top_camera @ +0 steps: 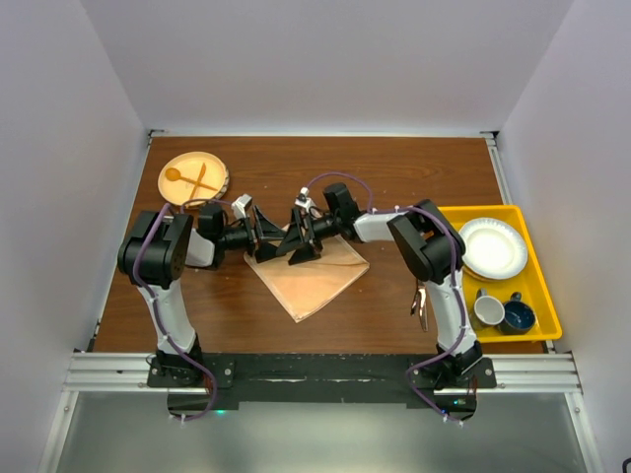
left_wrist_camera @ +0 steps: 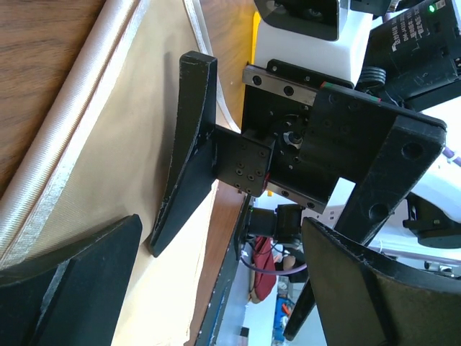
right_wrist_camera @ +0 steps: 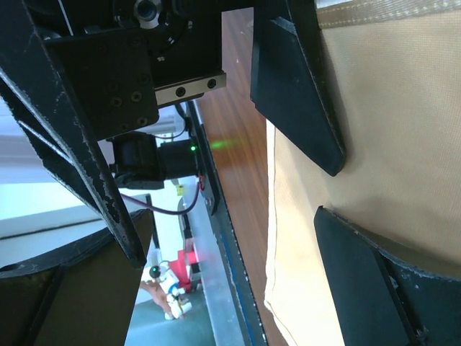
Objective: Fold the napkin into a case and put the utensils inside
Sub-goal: Smooth out the upper triangle-folded napkin at the center of the board.
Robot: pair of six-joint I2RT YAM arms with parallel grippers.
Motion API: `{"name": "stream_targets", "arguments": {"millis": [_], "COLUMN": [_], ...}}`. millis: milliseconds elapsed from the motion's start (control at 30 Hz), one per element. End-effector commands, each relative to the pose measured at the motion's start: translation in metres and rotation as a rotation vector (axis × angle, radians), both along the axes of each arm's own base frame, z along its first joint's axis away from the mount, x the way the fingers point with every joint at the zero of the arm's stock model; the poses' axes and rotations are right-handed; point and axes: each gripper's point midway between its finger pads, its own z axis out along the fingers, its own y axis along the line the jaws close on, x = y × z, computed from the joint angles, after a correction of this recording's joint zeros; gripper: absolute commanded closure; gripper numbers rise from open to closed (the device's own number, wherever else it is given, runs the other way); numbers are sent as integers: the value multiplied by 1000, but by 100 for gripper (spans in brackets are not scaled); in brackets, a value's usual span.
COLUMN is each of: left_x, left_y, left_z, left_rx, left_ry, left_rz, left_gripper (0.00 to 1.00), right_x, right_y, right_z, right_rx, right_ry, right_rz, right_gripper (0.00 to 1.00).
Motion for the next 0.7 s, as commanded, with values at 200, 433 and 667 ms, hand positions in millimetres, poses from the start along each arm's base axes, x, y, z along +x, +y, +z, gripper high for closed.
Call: {"name": "stream_targets", "arguments": {"millis": [200, 433, 667], "left_x": [-15, -14, -13], "left_y": [9, 10, 10], "left_z": [-47, -51, -53], "left_rx": [119, 131, 137], "left_ry": [95, 94, 98], "left_rz": [46, 40, 40], "left_gripper": [1, 0, 0], "right_x": [3, -1, -16], "right_y": [-47, -87, -116], "right_z": [-13, -24, -17], "right_rx": [-71, -125, -155], "right_ry": [-17, 0, -15], "right_rz": [-16, -8, 34], "right_gripper": [2, 2, 2]}}
